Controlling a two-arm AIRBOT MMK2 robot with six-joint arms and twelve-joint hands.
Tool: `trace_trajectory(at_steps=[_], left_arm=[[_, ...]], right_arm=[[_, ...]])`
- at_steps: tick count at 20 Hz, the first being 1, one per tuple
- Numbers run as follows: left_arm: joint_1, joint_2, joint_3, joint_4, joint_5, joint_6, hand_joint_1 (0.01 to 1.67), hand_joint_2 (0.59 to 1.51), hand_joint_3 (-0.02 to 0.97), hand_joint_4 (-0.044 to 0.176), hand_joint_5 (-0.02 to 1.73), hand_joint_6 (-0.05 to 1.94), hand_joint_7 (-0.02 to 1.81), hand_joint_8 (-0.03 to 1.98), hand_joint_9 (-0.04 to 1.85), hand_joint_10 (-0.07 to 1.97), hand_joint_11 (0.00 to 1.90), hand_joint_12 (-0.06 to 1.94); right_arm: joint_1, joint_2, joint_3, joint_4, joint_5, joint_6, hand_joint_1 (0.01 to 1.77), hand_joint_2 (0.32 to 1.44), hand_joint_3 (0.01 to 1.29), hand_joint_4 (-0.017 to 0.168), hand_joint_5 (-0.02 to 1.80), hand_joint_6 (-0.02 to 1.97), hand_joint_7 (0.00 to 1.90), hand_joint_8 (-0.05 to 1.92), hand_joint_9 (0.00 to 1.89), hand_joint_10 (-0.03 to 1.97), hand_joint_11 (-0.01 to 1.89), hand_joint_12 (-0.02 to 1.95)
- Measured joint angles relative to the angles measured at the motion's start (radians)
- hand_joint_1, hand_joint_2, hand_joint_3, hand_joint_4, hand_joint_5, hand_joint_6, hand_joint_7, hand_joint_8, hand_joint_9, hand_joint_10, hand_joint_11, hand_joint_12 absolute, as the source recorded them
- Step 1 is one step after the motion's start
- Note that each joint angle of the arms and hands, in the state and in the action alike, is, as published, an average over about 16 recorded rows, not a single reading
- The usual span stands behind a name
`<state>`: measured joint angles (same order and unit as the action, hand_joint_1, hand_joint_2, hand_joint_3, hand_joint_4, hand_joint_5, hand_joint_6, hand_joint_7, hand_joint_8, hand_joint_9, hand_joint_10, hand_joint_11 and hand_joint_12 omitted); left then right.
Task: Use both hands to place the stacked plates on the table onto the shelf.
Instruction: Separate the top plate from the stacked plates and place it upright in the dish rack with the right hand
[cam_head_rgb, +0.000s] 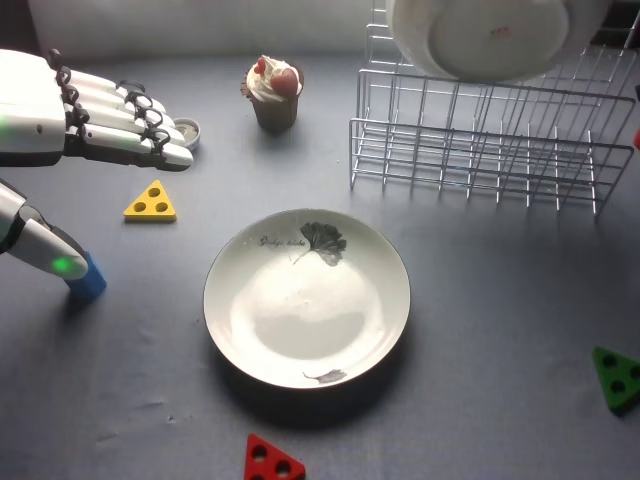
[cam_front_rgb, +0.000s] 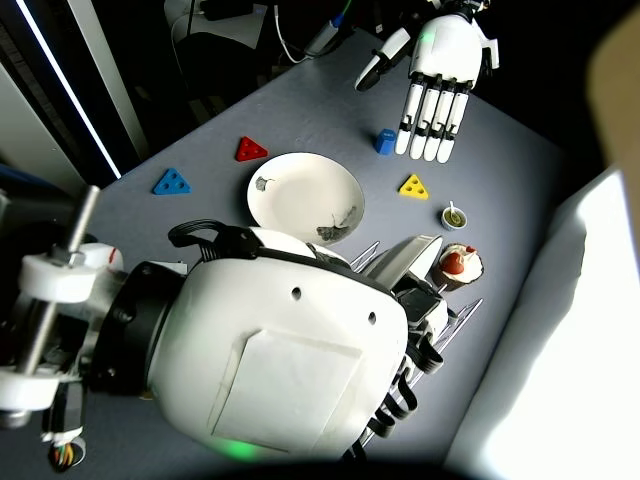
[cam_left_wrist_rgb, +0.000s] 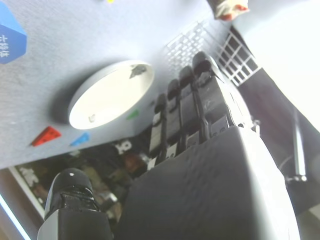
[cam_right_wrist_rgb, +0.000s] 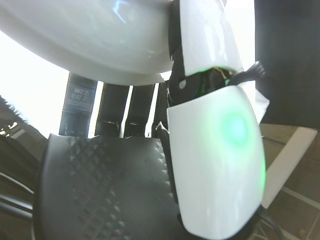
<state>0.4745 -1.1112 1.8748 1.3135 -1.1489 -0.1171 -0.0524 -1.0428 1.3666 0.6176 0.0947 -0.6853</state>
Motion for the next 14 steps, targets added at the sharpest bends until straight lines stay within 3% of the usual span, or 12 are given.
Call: trace_trajectory(at_steps=[14], left_arm=[[-0.004,-0.001,-0.011,0.007,-0.017,-0.014,0.09,1.017,0.0,0.001,0.12,0.01,0.16,0.01,0.16,0.01,0.21,0.02]], right_arm=[[-0.042,-0.014,0.046,0.03,0.0,0.011,1.48,0.95,0.01,-0.011,0.88,0.93,1.03,0.69,1.13,0.73,0.93,1.43]])
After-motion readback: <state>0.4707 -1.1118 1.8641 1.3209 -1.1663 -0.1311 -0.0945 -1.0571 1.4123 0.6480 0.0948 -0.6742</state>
